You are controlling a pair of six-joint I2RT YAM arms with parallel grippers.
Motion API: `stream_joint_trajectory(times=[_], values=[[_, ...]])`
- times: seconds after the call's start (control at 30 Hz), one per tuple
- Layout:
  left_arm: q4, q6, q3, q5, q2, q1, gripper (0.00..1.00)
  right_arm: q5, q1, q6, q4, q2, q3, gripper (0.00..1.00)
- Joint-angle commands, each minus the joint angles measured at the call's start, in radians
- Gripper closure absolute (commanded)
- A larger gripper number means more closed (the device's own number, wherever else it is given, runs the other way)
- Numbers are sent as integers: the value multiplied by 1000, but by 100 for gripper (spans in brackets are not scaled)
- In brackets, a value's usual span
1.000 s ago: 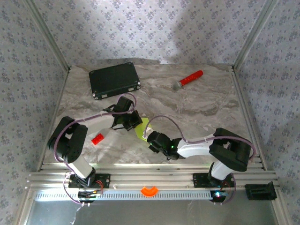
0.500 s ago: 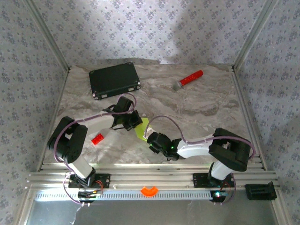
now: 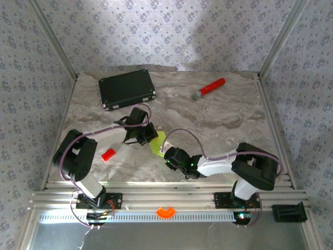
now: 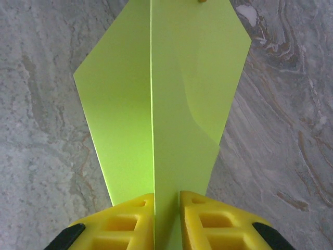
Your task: Fold a paper plane with a square sheet of paper (pick it up from the middle)
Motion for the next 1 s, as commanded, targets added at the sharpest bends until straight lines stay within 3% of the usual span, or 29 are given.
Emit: stream_joint_trajectory(times=[0.0,0.67,0.97], values=[[0,1,-6,17,-12,-3,97,-3,-3,16,22,-24,-10,80],[-1,1,-4,17,-10,-2,97,-20,-11,35,8,-8,-5,88],[-4,-1,-4,13,-11,-4,97,-51,-25,68,-2,-7,-2,98]])
